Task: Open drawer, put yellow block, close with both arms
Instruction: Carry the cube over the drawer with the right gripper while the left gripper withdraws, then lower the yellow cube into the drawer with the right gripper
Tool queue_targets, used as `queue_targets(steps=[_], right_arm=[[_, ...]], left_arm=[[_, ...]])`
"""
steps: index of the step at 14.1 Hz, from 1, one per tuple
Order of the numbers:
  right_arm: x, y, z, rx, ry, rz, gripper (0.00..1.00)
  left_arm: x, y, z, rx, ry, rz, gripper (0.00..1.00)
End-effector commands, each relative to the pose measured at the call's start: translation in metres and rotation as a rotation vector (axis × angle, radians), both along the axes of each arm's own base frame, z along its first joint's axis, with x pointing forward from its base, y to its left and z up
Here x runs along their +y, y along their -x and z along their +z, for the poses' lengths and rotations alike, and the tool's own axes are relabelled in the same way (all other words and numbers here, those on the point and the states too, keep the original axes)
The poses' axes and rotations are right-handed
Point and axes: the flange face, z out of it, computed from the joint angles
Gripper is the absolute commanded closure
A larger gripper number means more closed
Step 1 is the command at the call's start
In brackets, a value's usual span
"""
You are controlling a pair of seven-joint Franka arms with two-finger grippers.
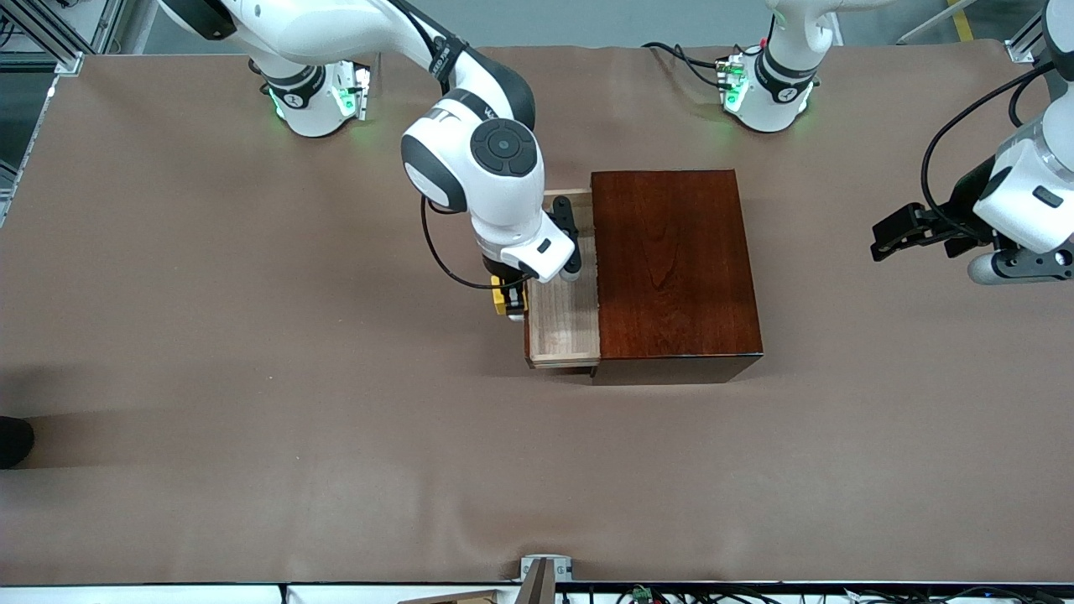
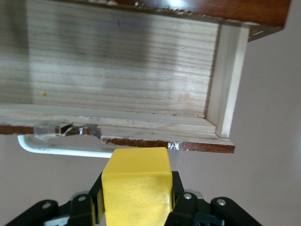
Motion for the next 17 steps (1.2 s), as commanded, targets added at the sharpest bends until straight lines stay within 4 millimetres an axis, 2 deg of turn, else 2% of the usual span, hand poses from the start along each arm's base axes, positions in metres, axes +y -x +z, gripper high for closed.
queue_targets(steps=[1,4,7,12,17], right_arm=[[0.022,-0.002,0.002,-0.037,0.004,-0.033,1.00],[0.051,0.012,-0.015,-0.062,0.018,-0.054,1.00],[0.068,0.020,-0.032,-0.067,0.023,-0.041,1.00],[0.079,0.022,-0.041,-0.089,0.000,-0.075,1.00],[0.092,0.028,-0.063,-0.093,-0.041,-0.140,0.99]], left_arm=[[0.000,0.002,-0.001,-0.002,0.002,0.025,0.00],[0.002,0.002,-0.002,-0.002,-0.001,-0.007,0.00],[0.003,0.002,-0.002,-0.005,0.001,-0.094,0.00],[0.005,0.001,-0.001,-0.008,0.000,-0.070,0.00],[0.004,-0.002,-0.008,0.006,0.000,-0.069,0.00]])
